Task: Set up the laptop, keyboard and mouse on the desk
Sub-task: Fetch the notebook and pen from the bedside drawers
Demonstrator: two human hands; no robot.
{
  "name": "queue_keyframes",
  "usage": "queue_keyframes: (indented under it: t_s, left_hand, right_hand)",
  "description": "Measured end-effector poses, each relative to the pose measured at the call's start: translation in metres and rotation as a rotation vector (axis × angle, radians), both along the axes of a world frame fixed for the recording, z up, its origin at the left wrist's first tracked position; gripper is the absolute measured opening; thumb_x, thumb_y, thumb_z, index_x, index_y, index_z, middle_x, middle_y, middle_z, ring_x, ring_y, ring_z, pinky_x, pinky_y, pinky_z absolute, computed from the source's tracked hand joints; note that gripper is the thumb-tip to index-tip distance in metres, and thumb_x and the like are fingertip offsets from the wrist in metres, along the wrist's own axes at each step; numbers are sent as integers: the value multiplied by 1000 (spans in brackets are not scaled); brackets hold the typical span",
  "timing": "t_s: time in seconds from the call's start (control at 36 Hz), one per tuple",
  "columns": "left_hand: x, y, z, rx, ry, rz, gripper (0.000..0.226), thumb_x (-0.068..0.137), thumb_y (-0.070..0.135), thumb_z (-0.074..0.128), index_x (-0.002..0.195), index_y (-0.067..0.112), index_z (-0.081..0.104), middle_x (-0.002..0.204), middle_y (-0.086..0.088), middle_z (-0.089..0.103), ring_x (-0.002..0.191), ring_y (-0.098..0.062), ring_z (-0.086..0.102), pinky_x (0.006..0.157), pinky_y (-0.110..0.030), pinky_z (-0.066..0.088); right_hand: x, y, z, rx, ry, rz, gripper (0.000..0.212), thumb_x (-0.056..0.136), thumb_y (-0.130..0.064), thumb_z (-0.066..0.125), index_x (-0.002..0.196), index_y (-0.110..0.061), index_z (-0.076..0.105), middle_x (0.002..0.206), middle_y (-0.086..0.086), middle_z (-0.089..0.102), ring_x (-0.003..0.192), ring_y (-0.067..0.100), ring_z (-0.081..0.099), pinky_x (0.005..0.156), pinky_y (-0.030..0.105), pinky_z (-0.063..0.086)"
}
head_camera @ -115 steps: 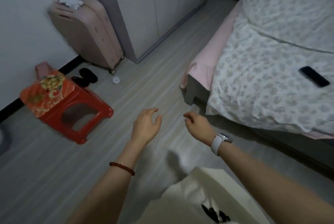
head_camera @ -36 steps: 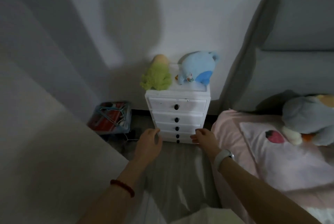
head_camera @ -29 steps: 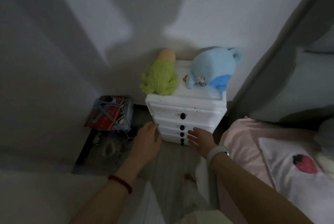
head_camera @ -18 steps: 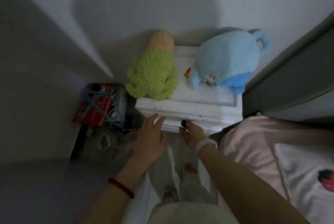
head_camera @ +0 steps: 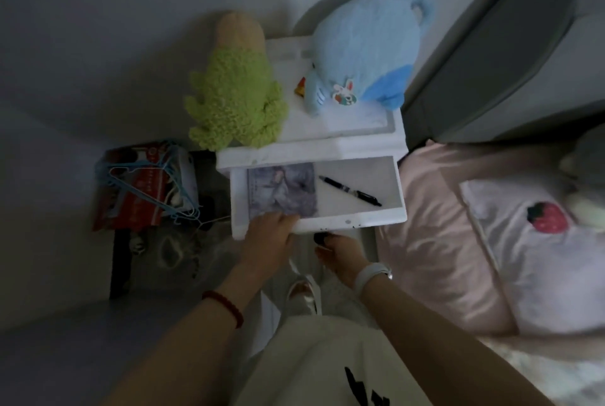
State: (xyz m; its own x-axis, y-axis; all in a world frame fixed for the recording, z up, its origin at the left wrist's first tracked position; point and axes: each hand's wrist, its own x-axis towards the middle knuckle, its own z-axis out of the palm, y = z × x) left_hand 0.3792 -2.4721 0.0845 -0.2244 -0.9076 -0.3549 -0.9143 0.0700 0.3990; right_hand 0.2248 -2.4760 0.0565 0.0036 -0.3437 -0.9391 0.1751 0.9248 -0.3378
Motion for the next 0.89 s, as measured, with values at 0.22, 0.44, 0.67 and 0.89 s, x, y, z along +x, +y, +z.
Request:
queue_keyframes:
  t_s: [0.22,0.44,0.67,0.89]
  left_hand:
    - [-4,45,1,120,-15,-53,40,93,26,44,133,18,45,129,-8,53,116,-22,49,91,-31,40]
    - [-2,36,7,-26,56,-19,29,92,30,47,99,13,69,103,-10,68,93,-27,62,73,-31,46]
    - [-2,-5,-31,126,-147,366,47,92,26,42,134,8,33,136,-15,39,124,-31,37,97,-39,38]
    - [-21,-33,-68,288,-22,724,83,84,26,58,145,8,5,152,-22,8,139,-37,11,115,-45,17]
  right_hand:
    - [-45,27,39,-203,298,508,36,91,-12,45,62,0,64,69,16,67,47,8,57,44,12,42]
    - [-41,-2,43,-492,553,729,29,91,-18,47,84,6,61,86,21,68,77,35,63,77,41,53]
    - [-18,-56,-18,-459,855,1283,32,87,-26,50,116,-12,47,120,13,51,112,32,47,87,41,41]
    - [-16,-58,-58,-479,847,1334,20,89,-14,44,106,-6,50,112,15,56,100,30,54,80,36,45]
